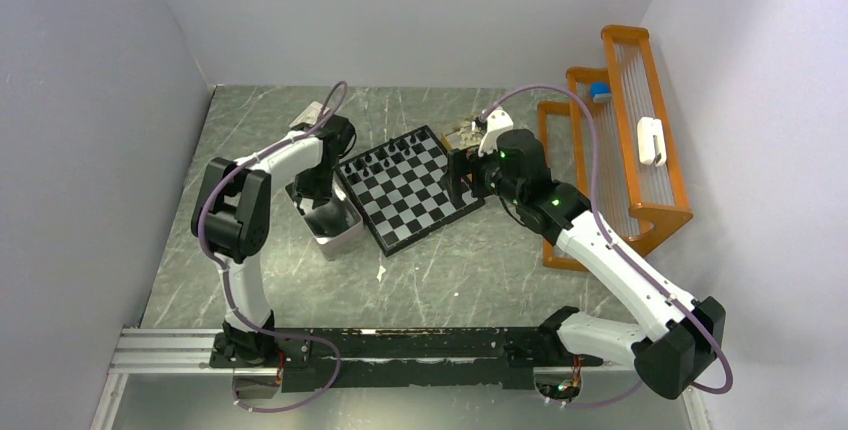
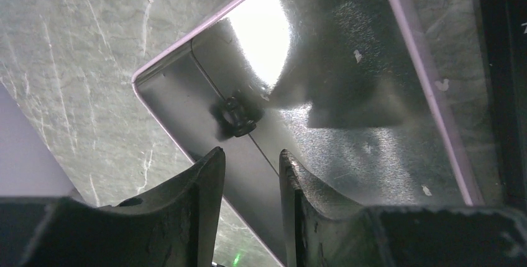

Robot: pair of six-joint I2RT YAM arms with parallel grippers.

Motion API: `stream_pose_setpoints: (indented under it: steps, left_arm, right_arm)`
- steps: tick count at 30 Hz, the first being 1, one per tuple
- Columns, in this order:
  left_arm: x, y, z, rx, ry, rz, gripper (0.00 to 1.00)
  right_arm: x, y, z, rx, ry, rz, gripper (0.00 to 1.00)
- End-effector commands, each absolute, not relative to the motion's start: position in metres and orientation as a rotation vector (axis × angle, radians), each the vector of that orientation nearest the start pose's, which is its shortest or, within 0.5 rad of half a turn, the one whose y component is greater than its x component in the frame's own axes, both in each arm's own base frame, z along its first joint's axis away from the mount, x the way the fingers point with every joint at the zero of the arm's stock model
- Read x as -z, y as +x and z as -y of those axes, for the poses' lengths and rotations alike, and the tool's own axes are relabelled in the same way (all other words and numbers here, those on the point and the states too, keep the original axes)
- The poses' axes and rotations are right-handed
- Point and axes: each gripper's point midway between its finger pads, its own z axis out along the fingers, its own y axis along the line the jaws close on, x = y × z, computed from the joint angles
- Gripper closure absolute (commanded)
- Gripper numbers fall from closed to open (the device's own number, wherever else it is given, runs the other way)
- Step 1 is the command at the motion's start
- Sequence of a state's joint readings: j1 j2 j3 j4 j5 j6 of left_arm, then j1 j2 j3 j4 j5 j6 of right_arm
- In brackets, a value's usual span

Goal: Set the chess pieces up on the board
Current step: Adjust the chess piece in the storage box.

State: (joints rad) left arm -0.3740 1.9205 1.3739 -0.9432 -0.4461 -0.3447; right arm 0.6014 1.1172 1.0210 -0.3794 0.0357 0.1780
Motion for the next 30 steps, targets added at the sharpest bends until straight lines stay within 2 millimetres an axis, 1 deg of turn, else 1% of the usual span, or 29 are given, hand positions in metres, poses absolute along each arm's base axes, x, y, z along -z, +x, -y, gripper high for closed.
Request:
stream_pose_setpoints:
  steps: [1,4,6,10,12,17,20,23,25,28,30]
  left_arm:
    - [-0.047,0.343,0.061,-0.612,0.073,-2.816,0.57]
    - [-0.036,0.336,0.056,-0.659,0.069,-2.839,0.58]
    - [-0.031,0.333,0.056,-0.652,0.067,-2.849,0.59]
    - [-0.024,0.334,0.055,-0.670,0.051,-2.856,0.58]
    - [-0.020,0.335,0.057,-0.663,0.047,-2.857,0.58]
    - [-0.010,0.330,0.060,-0.630,0.036,-2.878,0.61]
    - [-0.006,0.328,0.062,-0.608,0.033,-2.883,0.64]
    - [-0.005,0.331,0.067,-0.577,0.025,-2.884,0.68]
    - [-0.006,0.332,0.068,-0.566,0.021,-2.884,0.69]
    - [-0.012,0.335,0.067,-0.580,0.013,-2.874,0.69]
    - [-0.020,0.340,0.066,-0.593,-0.014,-2.845,0.67]
  right_arm:
    - [-0.253,0.297,-0.203,-0.443,-0.411,-2.000,0.00]
    - [-0.252,0.298,-0.202,-0.431,-0.410,-2.003,0.00]
    - [-0.252,0.298,-0.201,-0.425,-0.406,-2.006,0.00]
    - [-0.252,0.297,-0.199,-0.419,-0.403,-2.011,0.00]
    - [-0.251,0.297,-0.199,-0.419,-0.402,-2.013,0.00]
    - [-0.252,0.298,-0.198,-0.410,-0.397,-2.010,0.00]
    - [-0.252,0.297,-0.197,-0.414,-0.390,-2.013,0.00]
    - [-0.252,0.295,-0.198,-0.423,-0.392,-2.014,0.00]
    - [-0.252,0.296,-0.198,-0.426,-0.391,-2.015,0.00]
    - [-0.252,0.296,-0.199,-0.428,-0.391,-2.013,0.00]
    - [-0.254,0.297,-0.200,-0.432,-0.392,-2.010,0.00]
